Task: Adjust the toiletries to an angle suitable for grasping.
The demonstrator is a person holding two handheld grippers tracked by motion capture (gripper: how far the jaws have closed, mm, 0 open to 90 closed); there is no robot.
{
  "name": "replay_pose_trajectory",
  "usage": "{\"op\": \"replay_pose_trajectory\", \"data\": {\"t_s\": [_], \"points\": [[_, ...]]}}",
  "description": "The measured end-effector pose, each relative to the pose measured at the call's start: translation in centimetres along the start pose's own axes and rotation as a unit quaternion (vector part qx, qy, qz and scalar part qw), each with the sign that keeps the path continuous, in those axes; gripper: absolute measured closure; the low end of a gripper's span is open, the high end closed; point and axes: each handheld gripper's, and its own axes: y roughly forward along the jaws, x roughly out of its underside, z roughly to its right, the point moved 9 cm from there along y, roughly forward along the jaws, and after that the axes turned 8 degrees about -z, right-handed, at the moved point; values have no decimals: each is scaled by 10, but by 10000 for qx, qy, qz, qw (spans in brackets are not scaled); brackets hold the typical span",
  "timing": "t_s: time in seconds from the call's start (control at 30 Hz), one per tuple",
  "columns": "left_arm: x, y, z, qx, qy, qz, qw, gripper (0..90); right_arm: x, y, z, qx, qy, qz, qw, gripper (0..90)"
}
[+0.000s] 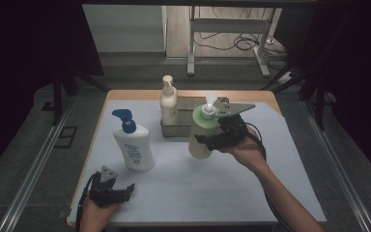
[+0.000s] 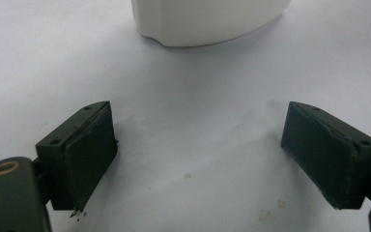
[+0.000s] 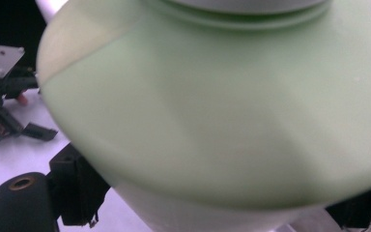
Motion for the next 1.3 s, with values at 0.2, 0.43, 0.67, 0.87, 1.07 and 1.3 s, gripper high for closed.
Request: {"op": "replay_pose_trajectory", "data": {"t_s": [0.2, 0.43, 0.67, 0.87, 1.07, 1.3], "points": [[0, 0, 0, 4, -1, 3, 10000, 117, -13, 5, 7, 121, 17, -7, 9999, 129], [0, 0, 0, 2, 0, 0, 10000, 117, -28, 12, 15, 206, 24, 11, 9998, 130], [0, 0, 0, 0, -1, 5, 10000, 117, -38, 17, 23, 332, 70, 40, 9994, 130], [0, 0, 0, 0, 1, 5, 10000, 117, -44, 24, 32, 419, 153, 37, 9990, 130], [0, 0, 0, 1, 1, 4, 10000, 117, -51, 30, 40, 538, 198, 43, 9983, 130], [0, 0, 0, 2, 2, 3, 10000, 117, -58, 36, 49, 662, 301, 55, 9973, 130]]}}
